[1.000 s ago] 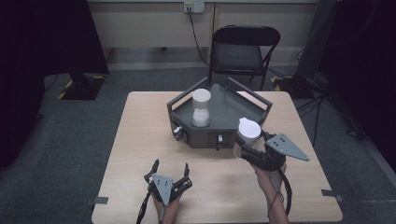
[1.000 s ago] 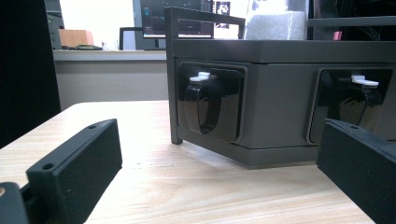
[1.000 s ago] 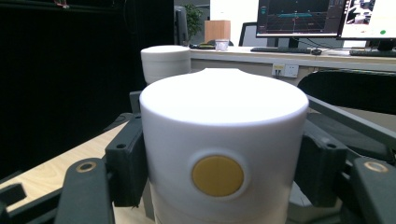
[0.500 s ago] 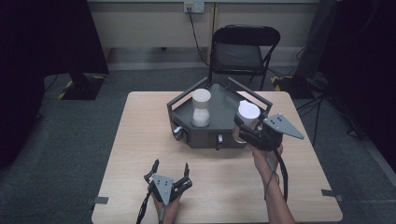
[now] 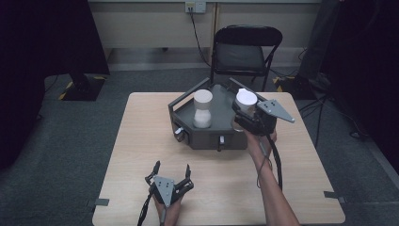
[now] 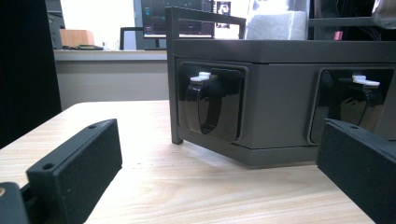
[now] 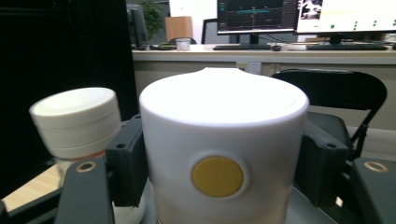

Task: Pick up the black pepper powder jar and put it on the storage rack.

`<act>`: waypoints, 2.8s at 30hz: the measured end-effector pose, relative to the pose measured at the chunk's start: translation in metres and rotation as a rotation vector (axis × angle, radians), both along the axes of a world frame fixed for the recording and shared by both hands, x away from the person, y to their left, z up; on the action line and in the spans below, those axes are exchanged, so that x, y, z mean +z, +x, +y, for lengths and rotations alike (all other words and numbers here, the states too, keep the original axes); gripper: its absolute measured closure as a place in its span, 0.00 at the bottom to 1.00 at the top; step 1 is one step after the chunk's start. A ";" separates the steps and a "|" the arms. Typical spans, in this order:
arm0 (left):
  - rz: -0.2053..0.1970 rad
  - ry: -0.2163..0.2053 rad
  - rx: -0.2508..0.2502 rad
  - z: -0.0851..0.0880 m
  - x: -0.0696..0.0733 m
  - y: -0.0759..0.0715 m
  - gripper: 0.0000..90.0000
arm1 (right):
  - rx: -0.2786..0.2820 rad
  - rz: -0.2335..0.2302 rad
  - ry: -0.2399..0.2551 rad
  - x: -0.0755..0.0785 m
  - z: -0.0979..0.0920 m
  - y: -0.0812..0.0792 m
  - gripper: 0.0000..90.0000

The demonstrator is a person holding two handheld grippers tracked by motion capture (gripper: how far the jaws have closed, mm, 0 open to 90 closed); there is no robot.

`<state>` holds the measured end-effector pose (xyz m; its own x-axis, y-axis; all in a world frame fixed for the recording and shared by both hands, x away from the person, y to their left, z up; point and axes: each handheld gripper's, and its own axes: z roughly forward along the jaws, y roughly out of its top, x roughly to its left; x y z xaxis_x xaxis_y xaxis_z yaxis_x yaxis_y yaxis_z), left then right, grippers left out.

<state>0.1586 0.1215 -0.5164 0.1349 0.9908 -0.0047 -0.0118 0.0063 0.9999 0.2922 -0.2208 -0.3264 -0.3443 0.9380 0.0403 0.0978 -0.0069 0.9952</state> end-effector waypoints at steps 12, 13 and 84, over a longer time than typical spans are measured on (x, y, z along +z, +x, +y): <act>0.000 0.001 0.000 0.000 0.000 0.000 0.00 | -0.052 0.005 -0.013 -0.010 0.012 0.017 0.33; 0.000 0.001 0.000 0.000 0.000 0.000 0.00 | -0.054 0.010 -0.017 -0.010 0.013 0.018 0.33; 0.000 0.000 -0.001 0.000 0.000 0.000 0.00 | -0.055 -0.043 -0.026 -0.036 0.013 0.019 0.00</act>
